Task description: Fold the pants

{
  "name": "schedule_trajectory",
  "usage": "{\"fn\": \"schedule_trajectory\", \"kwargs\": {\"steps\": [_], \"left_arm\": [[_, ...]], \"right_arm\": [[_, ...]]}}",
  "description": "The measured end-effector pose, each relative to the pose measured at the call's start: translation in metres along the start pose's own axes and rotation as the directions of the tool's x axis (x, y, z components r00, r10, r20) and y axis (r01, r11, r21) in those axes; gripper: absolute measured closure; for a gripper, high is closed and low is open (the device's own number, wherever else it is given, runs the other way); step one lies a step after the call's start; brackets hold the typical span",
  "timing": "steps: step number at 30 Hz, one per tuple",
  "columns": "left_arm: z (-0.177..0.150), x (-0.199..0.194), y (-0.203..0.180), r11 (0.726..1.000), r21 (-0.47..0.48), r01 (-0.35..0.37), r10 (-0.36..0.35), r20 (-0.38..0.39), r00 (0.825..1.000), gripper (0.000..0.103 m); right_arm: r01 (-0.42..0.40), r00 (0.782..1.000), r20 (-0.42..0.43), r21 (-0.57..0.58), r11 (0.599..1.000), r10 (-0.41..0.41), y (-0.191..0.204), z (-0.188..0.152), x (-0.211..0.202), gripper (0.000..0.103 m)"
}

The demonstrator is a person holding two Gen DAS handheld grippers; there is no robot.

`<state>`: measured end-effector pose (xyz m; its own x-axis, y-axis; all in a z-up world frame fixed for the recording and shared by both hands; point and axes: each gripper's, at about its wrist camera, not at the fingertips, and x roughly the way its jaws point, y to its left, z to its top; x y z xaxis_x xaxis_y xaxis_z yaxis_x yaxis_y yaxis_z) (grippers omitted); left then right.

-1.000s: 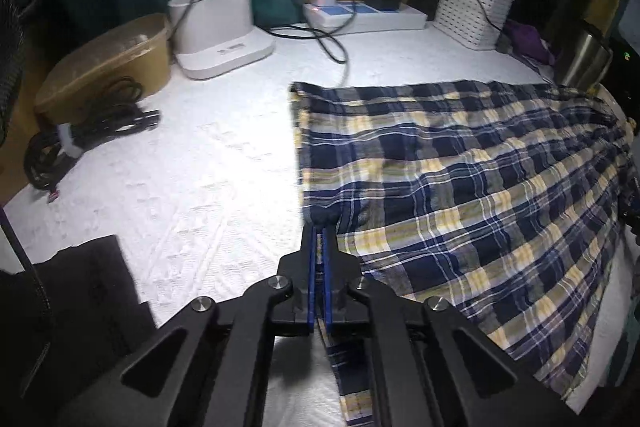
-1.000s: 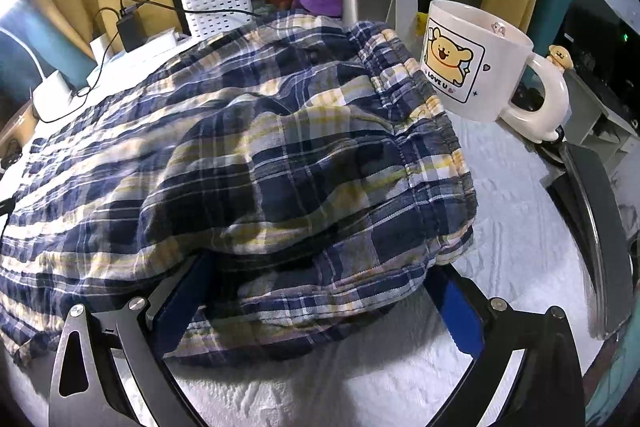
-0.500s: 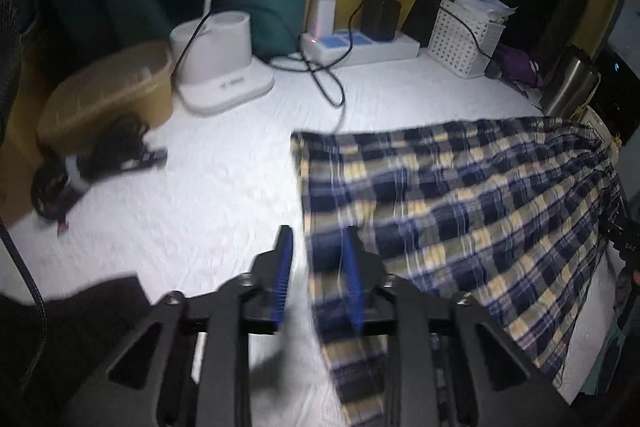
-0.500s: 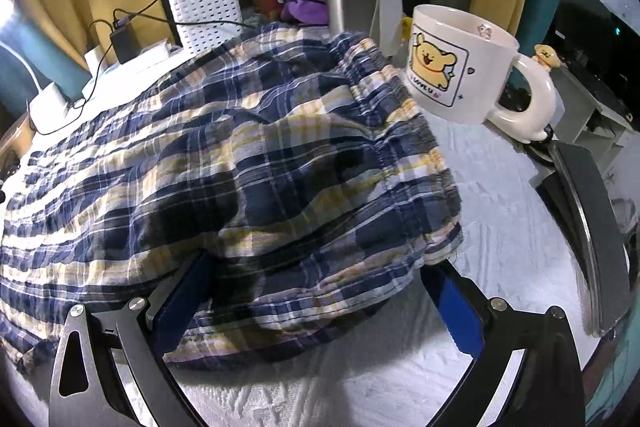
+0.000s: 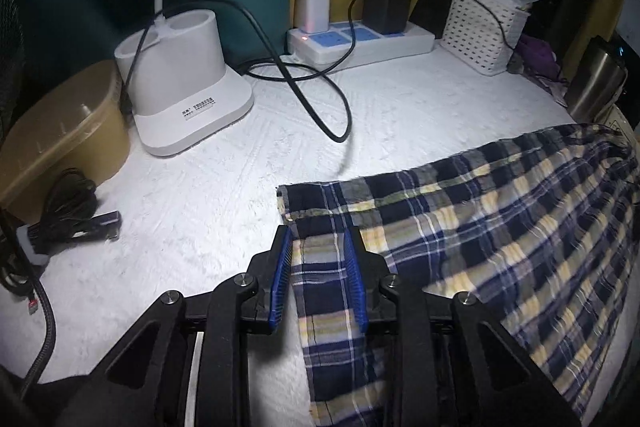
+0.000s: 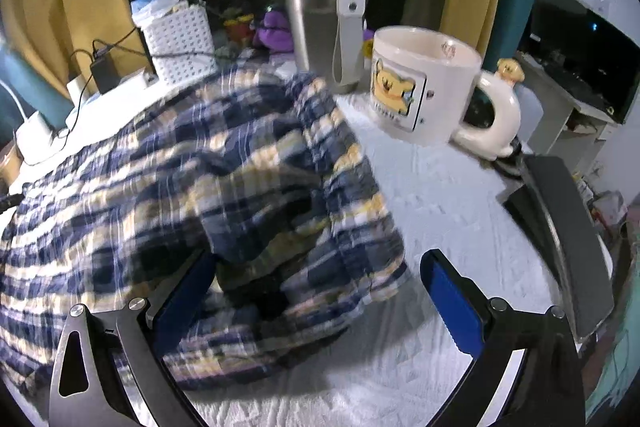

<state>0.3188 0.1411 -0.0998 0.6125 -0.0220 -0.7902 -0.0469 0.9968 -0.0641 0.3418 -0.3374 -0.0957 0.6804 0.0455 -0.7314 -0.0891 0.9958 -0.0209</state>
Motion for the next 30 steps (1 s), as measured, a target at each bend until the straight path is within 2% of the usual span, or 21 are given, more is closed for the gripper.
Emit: {"fn": "schedule_trajectory", "kwargs": {"steps": [1, 3, 6, 11, 15, 17, 18, 19, 23, 26, 30], "left_arm": [[0.0, 0.002, -0.001, 1.0, 0.014, -0.014, 0.014, 0.009, 1.0, 0.09], [-0.002, 0.003, -0.004, 0.998, 0.044, -0.043, 0.042, 0.027, 0.999, 0.093], [-0.002, 0.005, 0.0, 0.998, 0.029, -0.058, 0.057, 0.039, 0.998, 0.094], [0.002, 0.004, 0.007, 0.998, -0.024, -0.063, 0.063, 0.03, 0.998, 0.093], [0.007, -0.013, 0.009, 0.995, -0.056, -0.08, 0.083, 0.049, 0.995, 0.091], [0.007, -0.028, 0.006, 0.995, -0.063, -0.081, 0.086, 0.079, 0.993, 0.079], [0.006, -0.036, 0.003, 0.996, -0.066, -0.068, 0.074, 0.092, 0.993, 0.072], [0.004, -0.044, -0.003, 0.997, -0.064, -0.051, 0.057, 0.102, 0.993, 0.07], [-0.013, -0.059, -0.033, 1.0, -0.018, 0.005, -0.004, 0.086, 0.996, 0.07], [-0.032, -0.06, -0.059, 0.998, 0.019, 0.057, -0.058, 0.041, 0.997, 0.07], [-0.056, -0.057, -0.091, 0.991, 0.043, 0.129, -0.128, -0.024, 0.992, 0.07]], "right_arm": [[0.003, 1.0, 0.013, 0.001, 1.0, -0.003, 0.001, 0.002, -0.001, 0.0], [0.008, 1.0, 0.031, 0.001, 1.0, -0.008, 0.001, 0.006, -0.002, 0.0], [0.012, 0.999, 0.035, -0.011, 1.0, -0.012, 0.004, 0.012, 0.001, 0.0], [0.025, 0.999, 0.042, -0.011, 1.0, -0.025, 0.009, 0.017, 0.005, 0.0], [0.006, 0.996, 0.09, -0.09, 0.996, 0.002, 0.031, 0.022, -0.005, 0.0], [-0.007, 0.994, 0.11, -0.13, 0.991, 0.022, 0.045, 0.023, -0.01, 0.0], [-0.02, 0.992, 0.116, -0.148, 0.989, 0.038, 0.052, 0.023, -0.012, 0.0], [-0.043, 0.991, 0.118, -0.17, 0.985, 0.063, 0.061, 0.024, -0.013, 0.0], [-0.037, 0.987, 0.146, -0.219, 0.975, 0.07, 0.086, 0.024, -0.019, 0.0], [-0.022, 0.984, 0.168, -0.254, 0.967, 0.067, 0.1, 0.024, -0.025, 0.0], [-0.045, 0.98, 0.173, -0.285, 0.957, 0.097, 0.115, 0.022, -0.032, 0.0]]}}
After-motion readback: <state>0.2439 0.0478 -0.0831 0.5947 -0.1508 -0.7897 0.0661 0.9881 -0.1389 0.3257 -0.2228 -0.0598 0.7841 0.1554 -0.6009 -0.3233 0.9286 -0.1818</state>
